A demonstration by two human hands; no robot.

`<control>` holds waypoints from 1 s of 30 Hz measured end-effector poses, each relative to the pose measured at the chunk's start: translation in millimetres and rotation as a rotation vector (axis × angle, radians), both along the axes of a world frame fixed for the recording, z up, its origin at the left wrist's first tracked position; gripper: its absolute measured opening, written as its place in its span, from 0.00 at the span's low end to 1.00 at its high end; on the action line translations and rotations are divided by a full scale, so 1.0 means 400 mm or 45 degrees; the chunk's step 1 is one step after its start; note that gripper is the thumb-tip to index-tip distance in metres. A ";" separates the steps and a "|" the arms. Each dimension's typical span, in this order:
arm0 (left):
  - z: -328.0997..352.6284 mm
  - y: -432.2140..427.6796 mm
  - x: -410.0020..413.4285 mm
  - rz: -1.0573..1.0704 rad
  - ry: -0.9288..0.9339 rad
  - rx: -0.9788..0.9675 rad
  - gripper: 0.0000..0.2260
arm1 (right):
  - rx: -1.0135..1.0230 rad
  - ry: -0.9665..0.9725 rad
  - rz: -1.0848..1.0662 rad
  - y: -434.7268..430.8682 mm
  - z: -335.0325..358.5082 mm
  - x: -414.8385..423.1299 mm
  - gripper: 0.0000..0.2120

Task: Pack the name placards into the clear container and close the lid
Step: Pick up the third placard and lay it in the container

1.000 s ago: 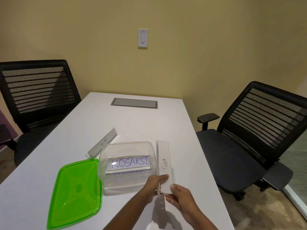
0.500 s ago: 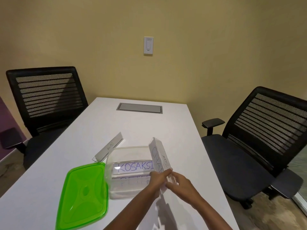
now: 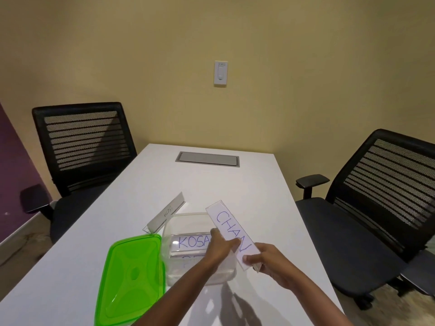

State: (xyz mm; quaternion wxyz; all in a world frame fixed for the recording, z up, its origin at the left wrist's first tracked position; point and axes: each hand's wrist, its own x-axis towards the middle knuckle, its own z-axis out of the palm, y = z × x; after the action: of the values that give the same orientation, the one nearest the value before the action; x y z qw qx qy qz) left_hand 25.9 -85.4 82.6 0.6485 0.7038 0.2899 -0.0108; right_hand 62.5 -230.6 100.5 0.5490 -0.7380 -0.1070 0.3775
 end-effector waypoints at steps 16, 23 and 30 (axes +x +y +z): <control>0.038 0.287 -0.046 -0.297 -0.073 0.896 0.46 | -0.196 -0.247 0.446 0.042 0.064 0.115 0.19; 0.059 0.371 -0.031 -0.383 -0.074 0.884 0.37 | -0.277 -0.388 0.601 0.113 0.096 0.176 0.23; 0.029 0.408 0.007 -0.547 0.112 0.893 0.26 | -0.466 -0.641 0.659 0.179 0.062 0.238 0.27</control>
State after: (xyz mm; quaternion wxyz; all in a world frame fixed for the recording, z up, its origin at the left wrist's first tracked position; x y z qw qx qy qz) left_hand 28.6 77.9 94.4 0.3395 0.9254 0.1499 -0.0767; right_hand 157.9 -159.1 125.1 0.2519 -0.8417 -0.3512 0.3236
